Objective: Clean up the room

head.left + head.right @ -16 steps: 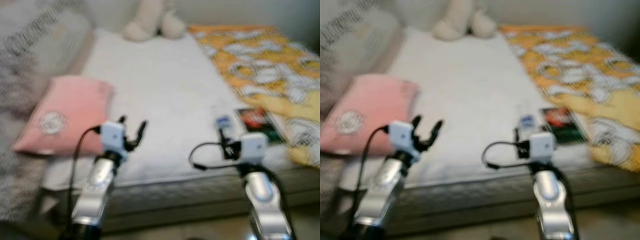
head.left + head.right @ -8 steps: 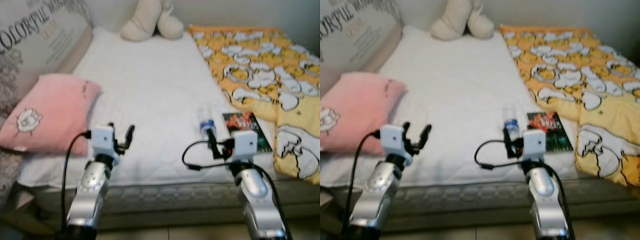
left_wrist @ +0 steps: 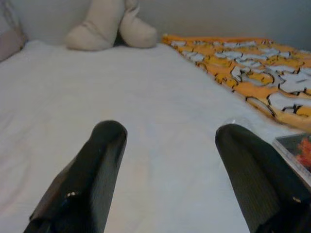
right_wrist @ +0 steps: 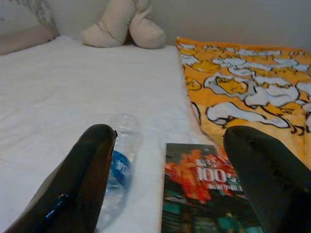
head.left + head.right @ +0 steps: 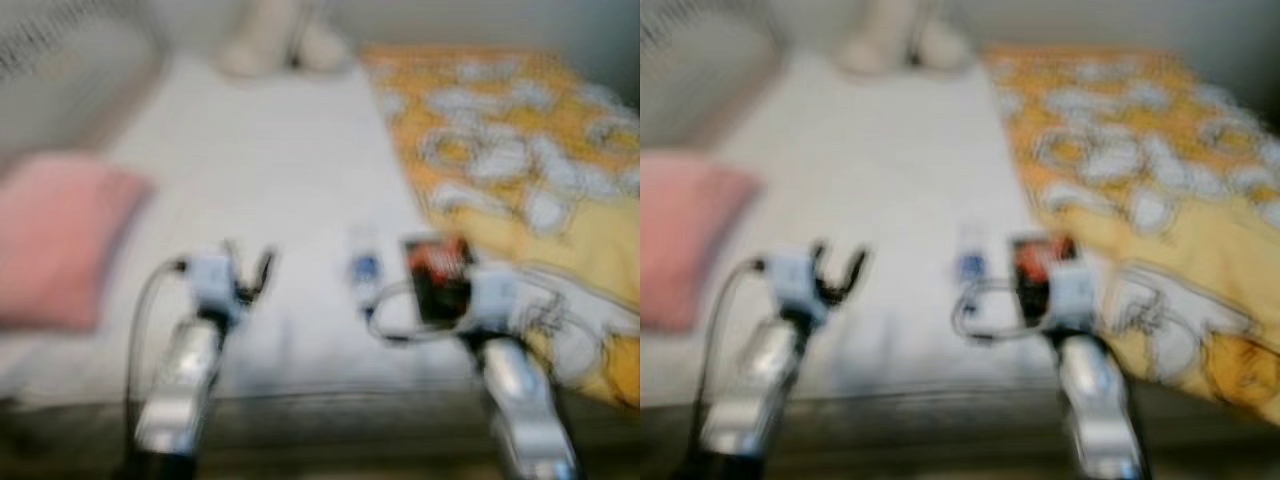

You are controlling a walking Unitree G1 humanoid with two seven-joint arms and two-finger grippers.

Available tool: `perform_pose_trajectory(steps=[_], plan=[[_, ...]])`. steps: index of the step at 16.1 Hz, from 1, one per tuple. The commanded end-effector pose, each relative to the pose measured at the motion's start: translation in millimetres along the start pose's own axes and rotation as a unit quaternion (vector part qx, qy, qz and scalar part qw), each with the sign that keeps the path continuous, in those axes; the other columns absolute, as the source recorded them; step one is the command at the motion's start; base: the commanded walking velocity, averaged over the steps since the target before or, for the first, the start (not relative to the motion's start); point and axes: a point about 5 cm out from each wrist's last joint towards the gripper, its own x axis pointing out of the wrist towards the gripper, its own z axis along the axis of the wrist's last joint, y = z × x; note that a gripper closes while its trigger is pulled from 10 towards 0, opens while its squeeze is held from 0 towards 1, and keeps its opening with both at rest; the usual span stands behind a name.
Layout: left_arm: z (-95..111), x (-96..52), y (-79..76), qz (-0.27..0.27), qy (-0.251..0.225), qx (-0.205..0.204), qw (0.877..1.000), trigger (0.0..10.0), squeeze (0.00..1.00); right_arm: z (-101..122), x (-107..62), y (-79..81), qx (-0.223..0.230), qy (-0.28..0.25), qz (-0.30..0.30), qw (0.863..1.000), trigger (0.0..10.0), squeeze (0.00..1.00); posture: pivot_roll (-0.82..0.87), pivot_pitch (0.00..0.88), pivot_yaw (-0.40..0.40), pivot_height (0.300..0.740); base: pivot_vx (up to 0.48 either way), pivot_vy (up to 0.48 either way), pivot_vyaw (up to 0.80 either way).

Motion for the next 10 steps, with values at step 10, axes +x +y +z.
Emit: perform_pose_trajectory(steps=[10], plan=[[12.6,-0.4,-2.0,-0.004,-0.019,0.014,1.0,10.0,0.0,-1.7,23.7,-7.3,0.031,0.024,-0.023,0.999,10.0,0.0,-0.03,0.0,0.012,0.74,0.113,-0.064,0.0]])
